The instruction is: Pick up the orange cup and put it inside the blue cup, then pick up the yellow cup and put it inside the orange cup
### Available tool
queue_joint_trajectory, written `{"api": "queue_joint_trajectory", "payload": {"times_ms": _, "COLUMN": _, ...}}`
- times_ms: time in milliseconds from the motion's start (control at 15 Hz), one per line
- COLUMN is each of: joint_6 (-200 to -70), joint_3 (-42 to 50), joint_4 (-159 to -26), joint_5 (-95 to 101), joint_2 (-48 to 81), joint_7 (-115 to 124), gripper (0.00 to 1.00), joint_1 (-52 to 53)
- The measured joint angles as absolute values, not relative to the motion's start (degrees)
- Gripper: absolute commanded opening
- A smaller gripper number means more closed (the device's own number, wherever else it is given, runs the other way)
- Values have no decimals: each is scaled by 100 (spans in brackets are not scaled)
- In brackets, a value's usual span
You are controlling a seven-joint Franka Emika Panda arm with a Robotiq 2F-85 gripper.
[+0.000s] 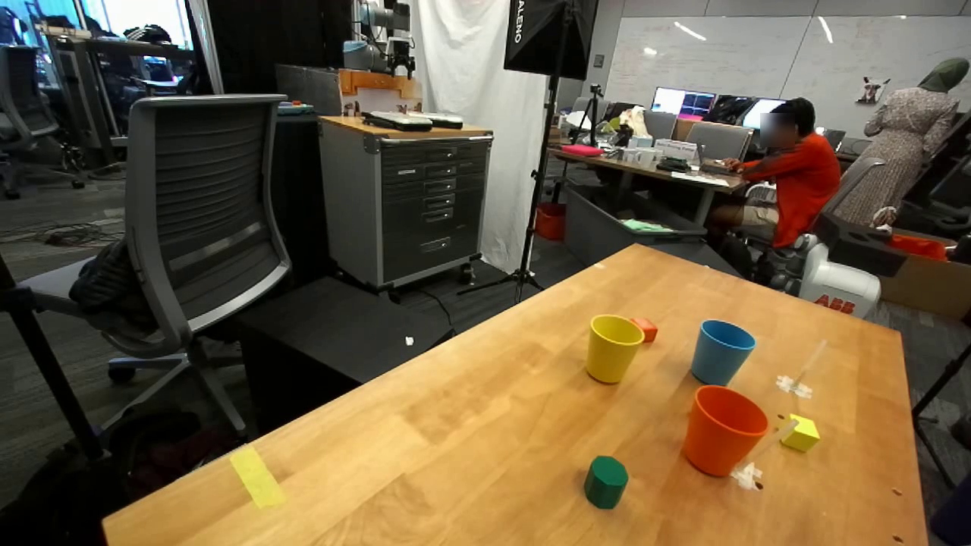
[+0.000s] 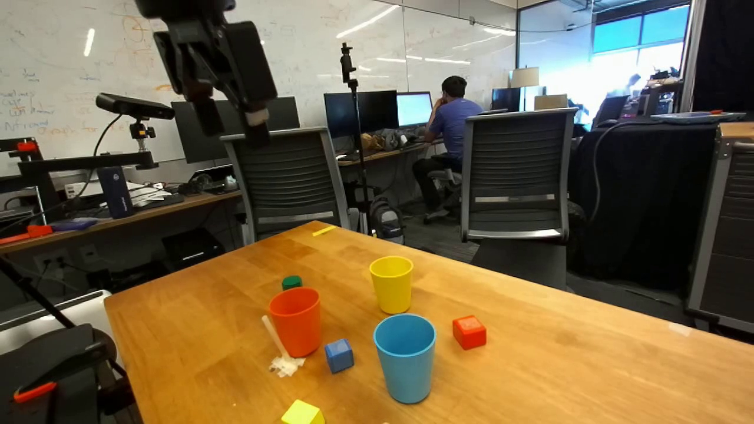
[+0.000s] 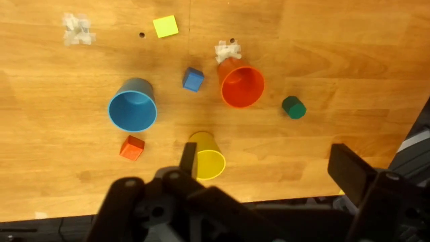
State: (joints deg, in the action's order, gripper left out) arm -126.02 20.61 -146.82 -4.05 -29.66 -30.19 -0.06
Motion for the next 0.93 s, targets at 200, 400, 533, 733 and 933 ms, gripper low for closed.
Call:
{"api": "queue_joint_trajectory", "payload": {"times_ms": 200, "joint_6": -13280, "joint_3": 2060, "joint_4": -14679, "joint_5": -701, "joint_2": -2293, "joint_7": -3019, "gripper": 100, "joint_1": 8}}
{"api": "queue_joint_trajectory", "payload": {"times_ms": 400, "joint_6": -13778, "joint_3": 1997, "joint_4": -14622, "joint_5": -991, "joint_2": -1557, "joint_7": -3022, "gripper": 100, "joint_1": 50}}
{"api": "queue_joint_trajectory", "payload": {"times_ms": 533, "joint_6": -14003, "joint_3": 1876, "joint_4": -14556, "joint_5": -1115, "joint_2": -1109, "joint_7": -3021, "gripper": 100, "joint_1": 57}}
{"api": "queue_joint_trajectory", "payload": {"times_ms": 733, "joint_6": -14193, "joint_3": 1632, "joint_4": -14405, "joint_5": -1168, "joint_2": -503, "joint_7": -2990, "gripper": 100, "joint_1": 43}}
{"api": "queue_joint_trajectory", "payload": {"times_ms": 933, "joint_6": -14300, "joint_3": 1354, "joint_4": -14245, "joint_5": -1168, "joint_2": 4, "joint_7": -2949, "gripper": 100, "joint_1": -2}}
